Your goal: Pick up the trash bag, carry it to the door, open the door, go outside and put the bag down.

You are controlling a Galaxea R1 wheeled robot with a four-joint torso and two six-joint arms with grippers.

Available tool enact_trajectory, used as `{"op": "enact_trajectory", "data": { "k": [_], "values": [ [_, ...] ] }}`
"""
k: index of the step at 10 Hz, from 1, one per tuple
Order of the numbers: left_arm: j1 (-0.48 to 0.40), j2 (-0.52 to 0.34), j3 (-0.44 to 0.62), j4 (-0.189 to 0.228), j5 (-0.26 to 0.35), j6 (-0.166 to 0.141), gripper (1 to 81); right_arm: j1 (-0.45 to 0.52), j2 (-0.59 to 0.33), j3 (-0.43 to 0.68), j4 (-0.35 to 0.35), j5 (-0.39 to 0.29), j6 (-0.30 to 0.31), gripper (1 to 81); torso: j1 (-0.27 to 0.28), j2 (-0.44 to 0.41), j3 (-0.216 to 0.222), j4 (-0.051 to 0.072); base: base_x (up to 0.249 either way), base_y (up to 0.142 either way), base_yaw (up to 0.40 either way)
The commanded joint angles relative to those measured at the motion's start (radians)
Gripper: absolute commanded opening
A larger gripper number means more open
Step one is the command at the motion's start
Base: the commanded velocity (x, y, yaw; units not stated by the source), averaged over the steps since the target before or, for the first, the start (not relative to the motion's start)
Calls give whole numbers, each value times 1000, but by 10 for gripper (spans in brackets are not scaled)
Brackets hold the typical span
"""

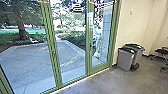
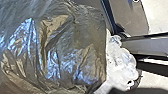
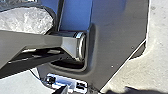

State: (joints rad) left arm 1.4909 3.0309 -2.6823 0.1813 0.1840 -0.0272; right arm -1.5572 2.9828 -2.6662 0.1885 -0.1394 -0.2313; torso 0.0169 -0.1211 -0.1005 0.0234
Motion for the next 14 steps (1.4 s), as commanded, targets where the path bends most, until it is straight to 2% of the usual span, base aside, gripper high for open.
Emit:
{"op": "enact_trajectory", "data": {
  "k": [1,14],
  "values": [
    [-54,2,6,7,63,4,10,42,1,-1,-6,-69,-3,811,0,0,0,0,153,-112,0],
    [-54,5,6,9,63,6,10,41,3,-6,-6,-69,-3,811,0,0,0,0,154,-109,0]
  ]
}}
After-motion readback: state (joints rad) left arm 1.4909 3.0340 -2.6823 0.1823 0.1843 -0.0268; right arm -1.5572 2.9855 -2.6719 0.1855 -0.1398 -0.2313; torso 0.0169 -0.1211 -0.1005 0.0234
